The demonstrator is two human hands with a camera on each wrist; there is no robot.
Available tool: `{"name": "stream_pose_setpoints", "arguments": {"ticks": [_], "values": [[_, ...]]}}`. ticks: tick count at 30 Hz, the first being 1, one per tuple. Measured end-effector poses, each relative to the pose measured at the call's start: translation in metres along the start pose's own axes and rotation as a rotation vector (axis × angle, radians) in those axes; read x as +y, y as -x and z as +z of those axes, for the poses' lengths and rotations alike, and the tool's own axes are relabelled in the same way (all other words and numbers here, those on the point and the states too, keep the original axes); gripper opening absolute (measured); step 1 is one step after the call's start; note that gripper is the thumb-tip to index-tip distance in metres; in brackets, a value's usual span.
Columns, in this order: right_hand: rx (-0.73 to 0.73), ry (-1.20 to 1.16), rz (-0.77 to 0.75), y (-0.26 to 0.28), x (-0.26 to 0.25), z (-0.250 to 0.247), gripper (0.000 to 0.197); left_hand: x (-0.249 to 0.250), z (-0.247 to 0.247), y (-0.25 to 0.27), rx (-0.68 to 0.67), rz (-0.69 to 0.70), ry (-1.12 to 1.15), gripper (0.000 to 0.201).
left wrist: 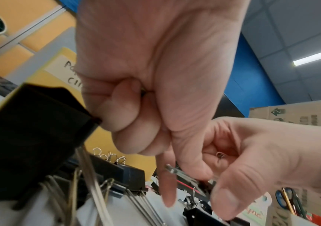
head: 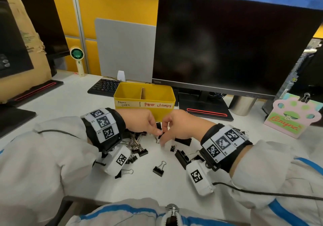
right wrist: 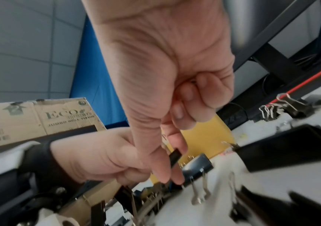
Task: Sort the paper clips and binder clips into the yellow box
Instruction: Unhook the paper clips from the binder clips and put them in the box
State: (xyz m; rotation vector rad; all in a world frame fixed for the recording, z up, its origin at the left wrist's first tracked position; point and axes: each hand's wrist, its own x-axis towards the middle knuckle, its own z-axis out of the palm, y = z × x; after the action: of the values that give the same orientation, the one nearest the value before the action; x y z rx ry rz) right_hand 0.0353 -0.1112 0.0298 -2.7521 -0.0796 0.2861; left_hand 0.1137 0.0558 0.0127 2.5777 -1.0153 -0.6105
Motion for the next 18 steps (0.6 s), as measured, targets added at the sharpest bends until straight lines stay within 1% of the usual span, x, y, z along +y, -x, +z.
{"name": "stream_pose_setpoints", "arguments": {"ticks": [4, 9, 11, 14, 18], "values": [[0.085, -0.042, -0.067, 0.005, 0.001, -0.011, 0.028, 0.002, -0.007, 0.002, 0.022, 0.006, 0.163, 0.028], [0.124, -0.127, -0.094, 0.002, 0.006, -0.022, 0.026, 0.006, -0.008, 0.008, 0.02, 0.003, 0.306, 0.033], [0.151, -0.167, -0.102, 0.001, 0.01, -0.024, 0.024, 0.011, -0.005, 0.008, 0.047, 0.025, 0.372, 0.033], [0.176, -0.222, -0.114, 0.002, 0.014, -0.024, 0.023, 0.019, -0.003, 0.007, 0.167, 0.059, 0.307, 0.039], [0.162, -0.278, -0.133, 0.005, 0.021, -0.023, 0.026, 0.02, -0.001, 0.005, 0.216, 0.07, 0.273, 0.044]]}}
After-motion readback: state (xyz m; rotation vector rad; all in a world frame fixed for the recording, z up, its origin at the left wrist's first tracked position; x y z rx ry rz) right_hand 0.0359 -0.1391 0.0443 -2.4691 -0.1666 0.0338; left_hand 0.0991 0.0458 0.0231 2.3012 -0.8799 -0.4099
